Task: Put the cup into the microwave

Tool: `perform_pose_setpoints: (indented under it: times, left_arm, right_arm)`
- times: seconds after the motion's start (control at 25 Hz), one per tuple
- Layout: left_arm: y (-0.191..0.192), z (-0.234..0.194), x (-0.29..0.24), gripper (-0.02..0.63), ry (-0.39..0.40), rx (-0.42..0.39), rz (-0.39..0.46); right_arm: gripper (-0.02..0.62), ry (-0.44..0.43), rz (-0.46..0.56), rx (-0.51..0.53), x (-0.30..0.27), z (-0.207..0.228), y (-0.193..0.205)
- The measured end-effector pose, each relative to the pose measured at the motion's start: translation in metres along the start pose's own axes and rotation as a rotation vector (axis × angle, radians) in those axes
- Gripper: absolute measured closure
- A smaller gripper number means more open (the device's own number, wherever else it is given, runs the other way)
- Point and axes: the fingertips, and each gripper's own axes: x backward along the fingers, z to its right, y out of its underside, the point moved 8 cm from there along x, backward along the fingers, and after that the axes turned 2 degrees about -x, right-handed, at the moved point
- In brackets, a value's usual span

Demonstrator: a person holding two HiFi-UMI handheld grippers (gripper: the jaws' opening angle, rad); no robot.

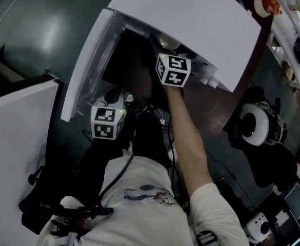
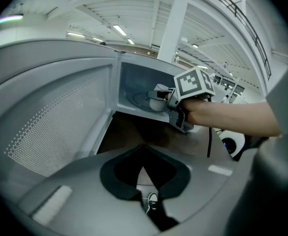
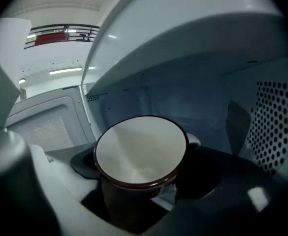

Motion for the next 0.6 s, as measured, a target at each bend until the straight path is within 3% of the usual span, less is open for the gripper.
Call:
perform_pose_setpoints:
  times: [0.28,0.6]
  left_arm:
    - [0.004,0.002,-0.002,0.606,0.014,-0.007,-0.012]
    - [0.012,0.007,-0.002,0.606,0.027,-0.010,-0.037]
  right_arm:
    - [0.172,0.050,0.058,0.012,-0.025,0.016,-0.012]
    - [0.173,0.091,0.050,0.005,-0.040,0.025,-0.010]
